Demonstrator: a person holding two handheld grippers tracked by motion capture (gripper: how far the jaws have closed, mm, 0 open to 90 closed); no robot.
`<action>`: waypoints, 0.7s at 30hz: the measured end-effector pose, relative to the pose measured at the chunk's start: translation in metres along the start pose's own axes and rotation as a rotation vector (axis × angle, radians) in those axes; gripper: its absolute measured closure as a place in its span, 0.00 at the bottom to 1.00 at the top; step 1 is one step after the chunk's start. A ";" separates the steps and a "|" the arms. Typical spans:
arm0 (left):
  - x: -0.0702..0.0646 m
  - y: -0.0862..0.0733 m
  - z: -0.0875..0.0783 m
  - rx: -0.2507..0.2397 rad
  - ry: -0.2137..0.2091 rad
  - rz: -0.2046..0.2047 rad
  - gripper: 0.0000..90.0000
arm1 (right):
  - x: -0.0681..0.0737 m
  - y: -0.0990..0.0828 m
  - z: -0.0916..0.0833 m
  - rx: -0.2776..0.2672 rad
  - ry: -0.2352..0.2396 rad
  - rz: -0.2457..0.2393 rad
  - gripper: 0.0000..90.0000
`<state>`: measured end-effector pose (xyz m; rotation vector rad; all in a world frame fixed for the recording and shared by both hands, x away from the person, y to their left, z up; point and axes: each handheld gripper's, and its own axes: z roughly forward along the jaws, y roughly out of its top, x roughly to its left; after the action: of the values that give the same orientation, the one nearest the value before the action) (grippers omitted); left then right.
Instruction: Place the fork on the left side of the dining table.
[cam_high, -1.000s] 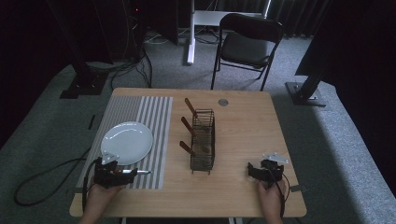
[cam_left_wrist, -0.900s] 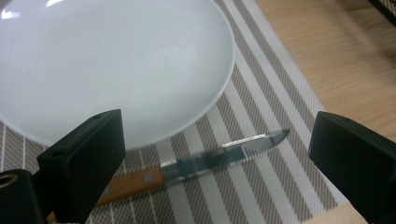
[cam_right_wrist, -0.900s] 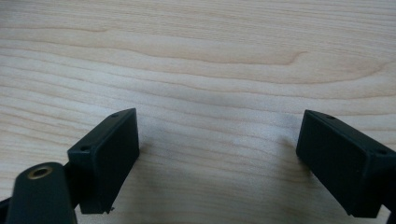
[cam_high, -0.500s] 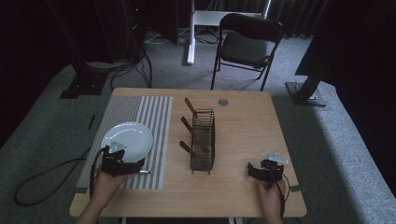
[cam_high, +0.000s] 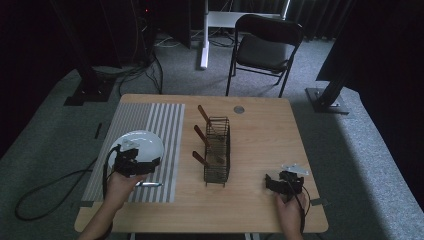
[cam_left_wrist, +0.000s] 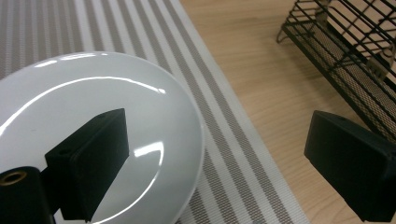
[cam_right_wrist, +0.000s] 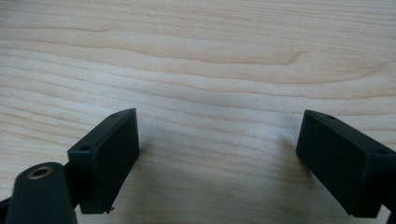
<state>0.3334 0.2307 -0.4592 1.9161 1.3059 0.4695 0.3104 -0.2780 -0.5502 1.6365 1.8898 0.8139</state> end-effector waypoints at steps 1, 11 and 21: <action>0.000 0.002 0.001 0.002 -0.008 -0.003 0.07 | 0.000 0.000 0.000 0.000 0.000 0.000 0.14; -0.007 0.036 0.009 -0.017 -0.023 0.034 0.07 | 0.000 0.000 0.000 0.000 0.000 0.000 0.14; -0.019 0.074 0.022 -0.023 -0.046 0.063 0.07 | 0.000 0.000 0.000 0.000 0.000 0.000 0.14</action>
<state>0.3867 0.1910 -0.4160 1.9428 1.2087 0.4675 0.3104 -0.2780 -0.5502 1.6365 1.8901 0.8140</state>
